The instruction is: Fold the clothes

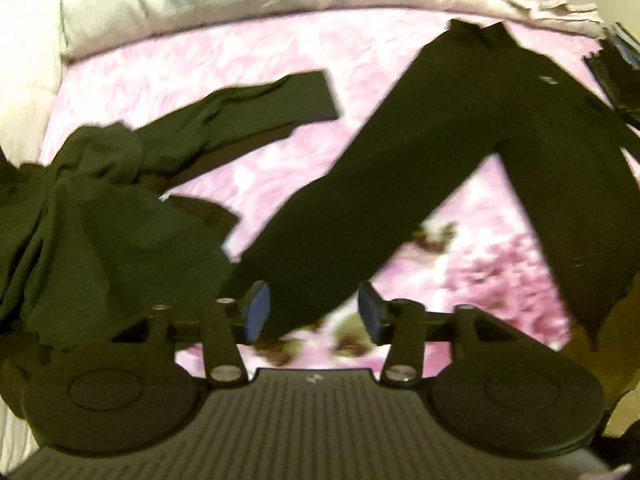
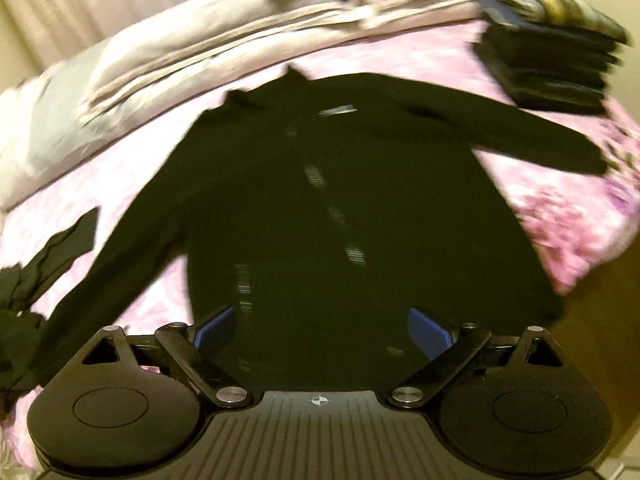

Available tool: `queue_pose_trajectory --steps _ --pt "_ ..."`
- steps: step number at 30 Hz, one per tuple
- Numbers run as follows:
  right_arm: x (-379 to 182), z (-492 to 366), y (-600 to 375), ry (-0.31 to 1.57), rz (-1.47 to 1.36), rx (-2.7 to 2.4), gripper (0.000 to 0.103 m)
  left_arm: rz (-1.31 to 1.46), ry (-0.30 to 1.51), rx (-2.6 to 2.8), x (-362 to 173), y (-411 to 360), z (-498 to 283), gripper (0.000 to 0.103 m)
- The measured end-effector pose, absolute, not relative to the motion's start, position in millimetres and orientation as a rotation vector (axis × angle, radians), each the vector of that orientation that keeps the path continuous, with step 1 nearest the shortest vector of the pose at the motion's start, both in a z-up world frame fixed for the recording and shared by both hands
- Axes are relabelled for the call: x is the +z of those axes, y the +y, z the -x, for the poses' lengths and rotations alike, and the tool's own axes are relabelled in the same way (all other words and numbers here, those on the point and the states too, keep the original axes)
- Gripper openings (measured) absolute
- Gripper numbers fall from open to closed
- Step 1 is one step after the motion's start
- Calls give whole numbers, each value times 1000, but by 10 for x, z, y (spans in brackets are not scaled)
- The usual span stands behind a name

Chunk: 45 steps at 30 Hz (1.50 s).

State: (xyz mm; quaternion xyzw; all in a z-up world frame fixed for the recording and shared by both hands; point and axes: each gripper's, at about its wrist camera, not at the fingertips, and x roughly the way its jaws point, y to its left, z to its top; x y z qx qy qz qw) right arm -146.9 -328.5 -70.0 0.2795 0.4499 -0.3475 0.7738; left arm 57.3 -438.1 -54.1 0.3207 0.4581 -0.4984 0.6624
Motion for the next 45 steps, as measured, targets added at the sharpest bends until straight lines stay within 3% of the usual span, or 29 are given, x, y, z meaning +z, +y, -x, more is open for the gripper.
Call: queue_pose_trajectory --steps 7,11,22,45 --pt "-426 2401 -3395 962 -590 -767 100 -731 960 -1169 -156 -4378 704 71" --pt "-372 2816 -3313 994 -497 -740 103 -737 938 -1206 -25 -4303 1448 92" --pt "-229 3458 -3019 976 -488 -726 103 -903 842 -1359 142 -4318 2660 93" --pt "-106 3235 -2843 960 -429 -594 103 -844 768 -1339 316 -4268 2626 93"
